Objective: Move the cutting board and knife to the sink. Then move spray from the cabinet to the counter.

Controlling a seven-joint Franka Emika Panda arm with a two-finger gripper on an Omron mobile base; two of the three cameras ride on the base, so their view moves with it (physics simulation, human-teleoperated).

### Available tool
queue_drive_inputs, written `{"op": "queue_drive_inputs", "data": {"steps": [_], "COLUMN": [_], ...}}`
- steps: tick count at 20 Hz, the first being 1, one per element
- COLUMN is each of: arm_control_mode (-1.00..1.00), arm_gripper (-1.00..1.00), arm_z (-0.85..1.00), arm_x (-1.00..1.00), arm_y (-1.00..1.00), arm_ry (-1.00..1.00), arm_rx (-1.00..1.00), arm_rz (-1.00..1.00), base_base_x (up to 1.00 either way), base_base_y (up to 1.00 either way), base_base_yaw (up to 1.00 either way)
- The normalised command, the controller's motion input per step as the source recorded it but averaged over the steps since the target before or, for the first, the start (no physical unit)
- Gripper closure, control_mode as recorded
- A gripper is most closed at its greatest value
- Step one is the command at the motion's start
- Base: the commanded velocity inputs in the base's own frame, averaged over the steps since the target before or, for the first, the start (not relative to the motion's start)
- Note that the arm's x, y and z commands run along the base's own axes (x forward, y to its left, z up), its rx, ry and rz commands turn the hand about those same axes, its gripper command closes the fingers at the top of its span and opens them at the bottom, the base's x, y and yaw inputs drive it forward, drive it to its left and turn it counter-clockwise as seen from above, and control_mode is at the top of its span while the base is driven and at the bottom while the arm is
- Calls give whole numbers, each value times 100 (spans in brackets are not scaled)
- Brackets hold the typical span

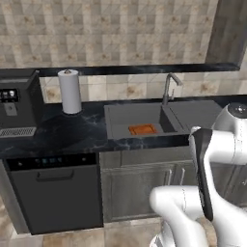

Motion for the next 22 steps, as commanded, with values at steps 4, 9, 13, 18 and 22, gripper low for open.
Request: {"op": "queue_drive_inputs", "data": {"steps": [4, 9, 13, 18, 22], "arm_control_mode": [100, 100, 100, 100, 100], "arm_gripper": [-100, -100, -100, -100, -100], "arm_z": [0, 0, 0, 0, 0], "arm_x": [0, 0, 0, 0, 0], "arm_y": [0, 0, 0, 0, 0], "arm_ry": [0, 0, 0, 0, 0], "arm_rx": [0, 0, 0, 0, 0], "arm_rz": [0, 0, 0, 0, 0], "base_base_x": [-15, 0, 0, -3, 0], "base_base_y": [28, 21, 18, 10, 16], "base_base_yaw": [-70, -82, -85, -78, -84]}}
